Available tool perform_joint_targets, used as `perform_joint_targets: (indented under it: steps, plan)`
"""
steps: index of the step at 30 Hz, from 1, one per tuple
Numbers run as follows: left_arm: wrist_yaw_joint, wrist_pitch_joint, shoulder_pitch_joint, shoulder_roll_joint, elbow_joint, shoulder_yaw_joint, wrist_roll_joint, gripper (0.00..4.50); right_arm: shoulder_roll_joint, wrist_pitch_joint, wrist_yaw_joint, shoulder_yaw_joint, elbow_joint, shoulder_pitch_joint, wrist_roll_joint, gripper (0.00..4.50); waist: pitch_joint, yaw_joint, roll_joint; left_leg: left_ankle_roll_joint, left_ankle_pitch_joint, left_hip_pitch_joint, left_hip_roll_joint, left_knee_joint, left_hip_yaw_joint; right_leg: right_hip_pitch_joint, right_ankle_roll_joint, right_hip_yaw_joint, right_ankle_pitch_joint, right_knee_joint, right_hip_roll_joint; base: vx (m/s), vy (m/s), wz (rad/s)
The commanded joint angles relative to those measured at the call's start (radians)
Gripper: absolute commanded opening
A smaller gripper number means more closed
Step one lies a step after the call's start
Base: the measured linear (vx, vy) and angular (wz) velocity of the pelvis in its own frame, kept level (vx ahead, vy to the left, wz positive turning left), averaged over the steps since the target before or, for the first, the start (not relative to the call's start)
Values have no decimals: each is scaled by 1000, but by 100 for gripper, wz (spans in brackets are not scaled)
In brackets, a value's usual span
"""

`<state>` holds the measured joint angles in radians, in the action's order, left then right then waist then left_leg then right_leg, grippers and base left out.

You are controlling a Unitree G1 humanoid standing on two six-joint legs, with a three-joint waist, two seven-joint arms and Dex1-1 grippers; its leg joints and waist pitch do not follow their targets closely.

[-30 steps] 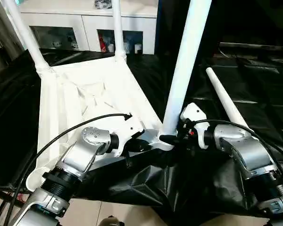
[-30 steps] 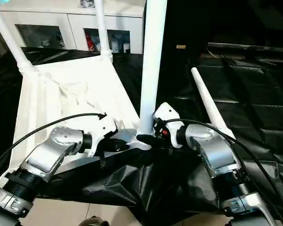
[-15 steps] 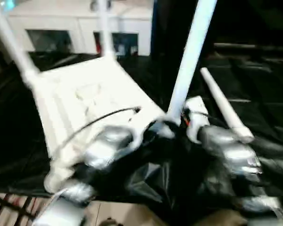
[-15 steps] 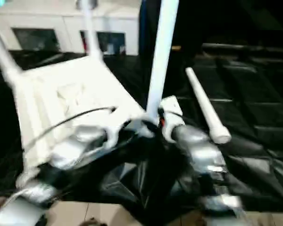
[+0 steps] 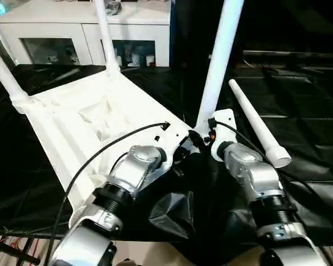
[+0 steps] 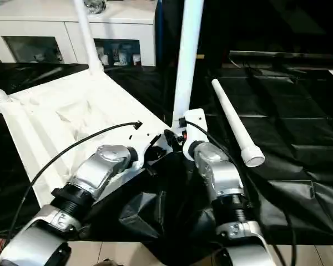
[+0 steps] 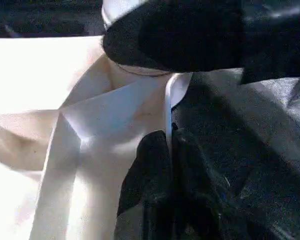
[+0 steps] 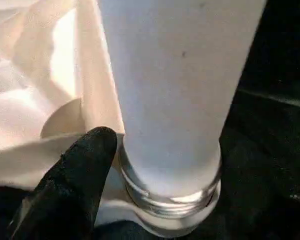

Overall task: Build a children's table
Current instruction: Rotate leg to tighten

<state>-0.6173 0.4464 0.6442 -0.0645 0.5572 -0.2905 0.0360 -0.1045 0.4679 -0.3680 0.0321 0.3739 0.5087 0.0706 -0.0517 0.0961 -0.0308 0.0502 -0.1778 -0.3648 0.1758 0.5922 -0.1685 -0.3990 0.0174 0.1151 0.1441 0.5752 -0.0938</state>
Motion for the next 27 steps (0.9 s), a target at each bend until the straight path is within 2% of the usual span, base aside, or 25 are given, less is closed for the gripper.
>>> perform_joint_targets:
  steps: [1, 5, 6, 8, 10, 12, 16, 18, 24, 27]
  plan:
    - [-65, -64, 6, 14, -75, -26, -31, 0, 12, 40, -118, 106, 1, -29, 26, 351, 67, 8, 5, -12, -311, 7, 46, -81, 25, 48, 79, -49, 441, -88, -72, 0, 0, 0]
    - [-172, -90, -33, -51, -129, -41, -46, 0, -84, 27, -225, 126, -52, -52, 18, 351, 69, 13, 5, -28, -261, 3, 49, -79, 20, 51, 108, -53, 381, -79, -73, 0, 0, 0]
    - [-218, -97, -50, -79, -156, -48, -56, 0, -126, 24, -280, 138, -80, -64, 22, 351, 69, 16, 2, -30, -260, 4, 50, -78, 19, 50, 117, -53, 371, -78, -72, 0, 0, 0]
    - [-281, -106, -74, -117, -194, -56, -72, 0, -186, 14, -359, 159, -123, -84, 25, 351, 69, 23, 5, -36, -258, 5, 52, -78, 18, 52, 126, -55, 354, -74, -71, 0, 0, 0]
    - [-336, -110, -93, -152, -232, -63, -88, 0, -235, 7, -430, 174, -163, -103, 36, 351, 67, 28, 2, -36, -262, 5, 55, -79, 17, 49, 135, -56, 358, -71, -71, 0, 0, 0]
    - [-354, -105, -100, -165, -248, -65, -91, 0, -250, 8, -457, 173, -177, -108, 45, 351, 65, 33, 0, -30, -278, 10, 58, -79, 18, 47, 137, -57, 379, -74, -73, 0, 0, 0]
    - [-378, -103, -112, -193, -272, -58, -93, 0, -286, 1, -517, 172, -201, -116, 65, 351, 64, 43, 1, -21, -294, 12, 57, -81, 18, 44, 132, -58, 405, -76, -73, 0, 0, 0]
    - [-384, -102, -115, -200, -278, -57, -97, 0, -293, 0, -531, 173, -208, -117, 73, 351, 65, 45, 5, -21, -286, 10, 56, -80, 18, 46, 129, -58, 406, -76, -74, 0, 0, 0]
    - [-403, -91, -130, -211, -301, -54, -101, 0, -315, -11, -581, 192, -230, -132, 73, 351, 69, 50, 6, -33, -237, 6, 57, -77, 17, 48, 143, -59, 351, -67, -73, 0, 0, 0]
    - [-404, -90, -133, -212, -303, -56, -100, 0, -314, -16, -580, 196, -229, -134, 73, 351, 66, 50, 5, -31, -251, 7, 55, -77, 16, 47, 137, -58, 382, -72, -73, 0, 0, 0]
